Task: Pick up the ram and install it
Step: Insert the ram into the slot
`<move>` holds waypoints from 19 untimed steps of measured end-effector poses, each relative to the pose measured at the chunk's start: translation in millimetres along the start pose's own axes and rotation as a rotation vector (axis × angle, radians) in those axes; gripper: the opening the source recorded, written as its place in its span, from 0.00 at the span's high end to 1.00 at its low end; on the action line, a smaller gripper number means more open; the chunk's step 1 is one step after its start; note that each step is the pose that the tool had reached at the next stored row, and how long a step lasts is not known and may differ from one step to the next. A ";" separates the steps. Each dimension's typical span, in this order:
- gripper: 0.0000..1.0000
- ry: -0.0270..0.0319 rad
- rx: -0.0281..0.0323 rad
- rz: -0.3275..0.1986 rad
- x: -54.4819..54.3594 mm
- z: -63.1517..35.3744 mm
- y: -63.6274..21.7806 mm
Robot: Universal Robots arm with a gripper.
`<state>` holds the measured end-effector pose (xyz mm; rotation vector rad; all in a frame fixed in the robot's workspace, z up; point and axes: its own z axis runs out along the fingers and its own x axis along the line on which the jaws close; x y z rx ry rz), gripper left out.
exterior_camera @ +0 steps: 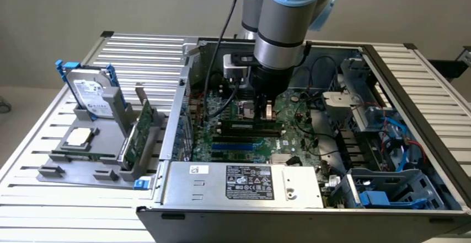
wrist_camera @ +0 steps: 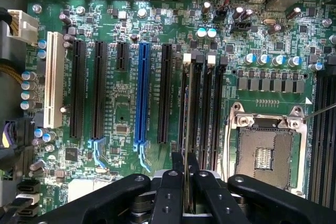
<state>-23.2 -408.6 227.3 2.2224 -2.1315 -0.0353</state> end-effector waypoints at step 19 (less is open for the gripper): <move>0.86 0.0006 0.0070 -0.004 -0.1 4.7 1.4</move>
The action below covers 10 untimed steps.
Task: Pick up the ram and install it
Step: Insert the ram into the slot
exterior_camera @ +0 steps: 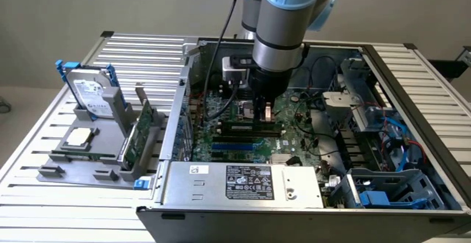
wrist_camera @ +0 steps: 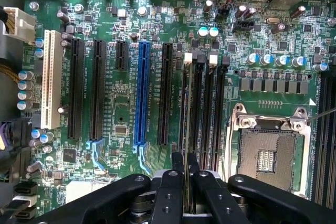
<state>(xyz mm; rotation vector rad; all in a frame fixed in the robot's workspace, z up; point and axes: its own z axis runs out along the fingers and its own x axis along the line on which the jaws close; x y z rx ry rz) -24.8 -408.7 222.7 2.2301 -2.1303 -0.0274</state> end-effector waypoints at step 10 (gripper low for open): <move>0.86 0.0001 0.0003 0.000 0.0 1.7 -0.1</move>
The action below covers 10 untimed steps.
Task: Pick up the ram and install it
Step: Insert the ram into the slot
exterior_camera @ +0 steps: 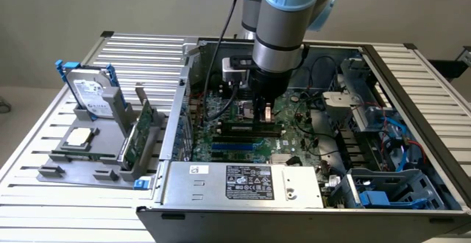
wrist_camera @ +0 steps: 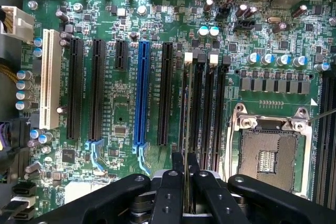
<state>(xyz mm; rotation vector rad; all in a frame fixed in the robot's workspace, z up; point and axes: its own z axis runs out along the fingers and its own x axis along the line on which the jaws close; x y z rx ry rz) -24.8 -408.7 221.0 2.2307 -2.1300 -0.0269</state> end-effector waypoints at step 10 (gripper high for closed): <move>0.86 -0.0001 0.0004 -0.001 -0.1 4.3 -0.2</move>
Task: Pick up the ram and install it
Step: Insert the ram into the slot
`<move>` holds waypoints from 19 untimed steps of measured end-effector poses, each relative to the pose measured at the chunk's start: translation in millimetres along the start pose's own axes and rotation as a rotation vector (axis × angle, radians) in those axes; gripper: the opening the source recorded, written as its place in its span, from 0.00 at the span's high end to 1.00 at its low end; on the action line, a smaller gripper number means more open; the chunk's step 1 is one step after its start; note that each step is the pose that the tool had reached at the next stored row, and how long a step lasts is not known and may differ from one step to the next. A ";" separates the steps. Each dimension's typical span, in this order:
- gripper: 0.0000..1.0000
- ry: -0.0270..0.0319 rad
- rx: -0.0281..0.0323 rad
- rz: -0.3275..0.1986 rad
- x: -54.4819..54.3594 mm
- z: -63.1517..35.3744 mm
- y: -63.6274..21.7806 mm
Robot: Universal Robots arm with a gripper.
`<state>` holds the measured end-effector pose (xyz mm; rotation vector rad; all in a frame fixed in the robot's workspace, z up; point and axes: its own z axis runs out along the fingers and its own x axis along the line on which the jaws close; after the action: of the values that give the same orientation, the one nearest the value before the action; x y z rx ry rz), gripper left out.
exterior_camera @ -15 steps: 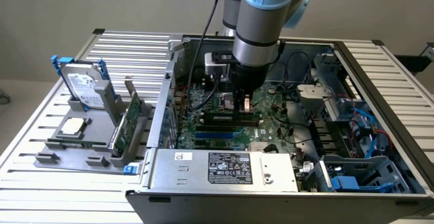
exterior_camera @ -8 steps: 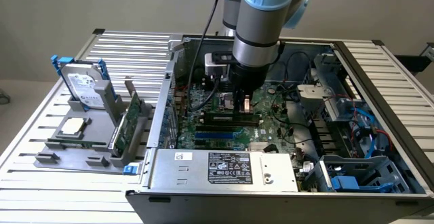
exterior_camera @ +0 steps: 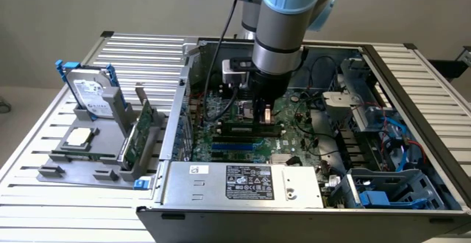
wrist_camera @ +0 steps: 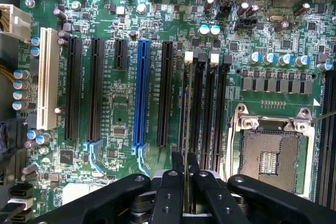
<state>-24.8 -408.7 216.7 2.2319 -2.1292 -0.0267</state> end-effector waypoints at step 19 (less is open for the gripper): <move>0.60 -0.0022 -0.0050 0.000 0.6 -23.5 3.0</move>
<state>-26.6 -408.8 240.3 2.2306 -2.1273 -0.0345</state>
